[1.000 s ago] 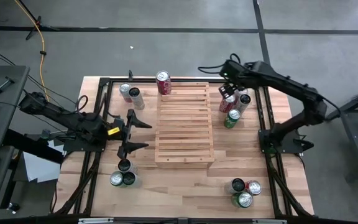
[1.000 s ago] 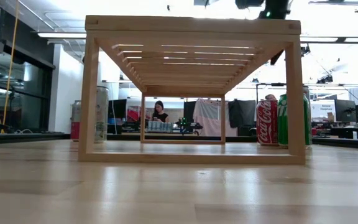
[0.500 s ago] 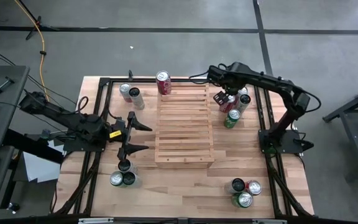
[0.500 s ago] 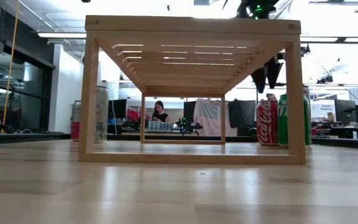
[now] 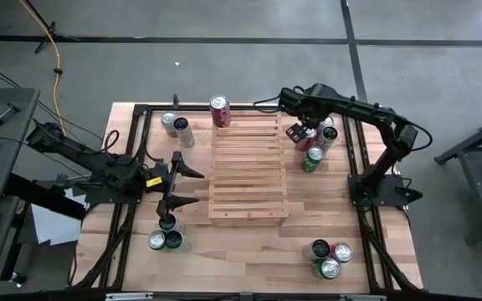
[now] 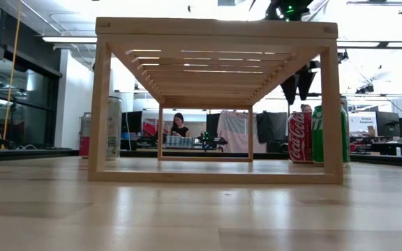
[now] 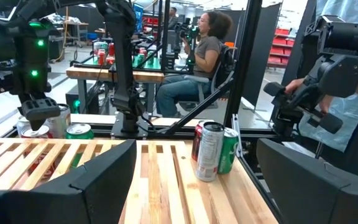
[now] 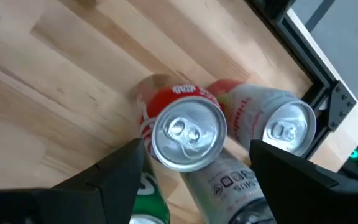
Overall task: Place canned beverage on shelf
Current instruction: Align the top right coke soda can with the other coke soda can on the shelf
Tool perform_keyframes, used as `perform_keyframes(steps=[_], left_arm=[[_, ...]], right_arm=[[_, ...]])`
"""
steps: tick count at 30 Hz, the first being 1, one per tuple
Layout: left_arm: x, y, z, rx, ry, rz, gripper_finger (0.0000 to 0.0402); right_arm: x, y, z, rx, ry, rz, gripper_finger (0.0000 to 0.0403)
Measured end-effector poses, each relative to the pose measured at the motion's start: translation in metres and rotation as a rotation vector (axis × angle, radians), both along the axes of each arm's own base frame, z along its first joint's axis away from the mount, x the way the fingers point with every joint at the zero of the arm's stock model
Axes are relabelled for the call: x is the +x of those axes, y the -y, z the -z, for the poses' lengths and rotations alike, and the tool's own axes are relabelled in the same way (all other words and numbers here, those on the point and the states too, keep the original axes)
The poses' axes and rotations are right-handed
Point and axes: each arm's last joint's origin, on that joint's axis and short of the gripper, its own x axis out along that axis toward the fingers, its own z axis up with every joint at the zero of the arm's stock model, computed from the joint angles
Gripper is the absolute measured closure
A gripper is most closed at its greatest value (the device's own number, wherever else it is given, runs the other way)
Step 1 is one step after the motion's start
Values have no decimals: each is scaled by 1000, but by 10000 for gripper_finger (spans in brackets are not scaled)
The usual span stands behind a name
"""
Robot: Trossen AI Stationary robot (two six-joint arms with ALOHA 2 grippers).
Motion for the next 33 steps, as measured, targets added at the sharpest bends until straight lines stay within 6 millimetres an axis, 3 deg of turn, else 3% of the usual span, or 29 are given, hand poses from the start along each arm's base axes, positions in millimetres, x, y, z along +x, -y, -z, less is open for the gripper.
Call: perform_keyframes(steps=[21, 26, 33], left_arm=[[0, 0, 2, -10, -18, 0, 78], [0, 0, 3, -13, -28, 0, 78], [0, 0, -3, 10, 36, -1, 78]], right_arm=[[-5, -7, -7, -23, -19, -8, 123], [-34, -18, -1, -27, 51, 36, 123], [-67, -26, -2, -51, 274, 112, 123]])
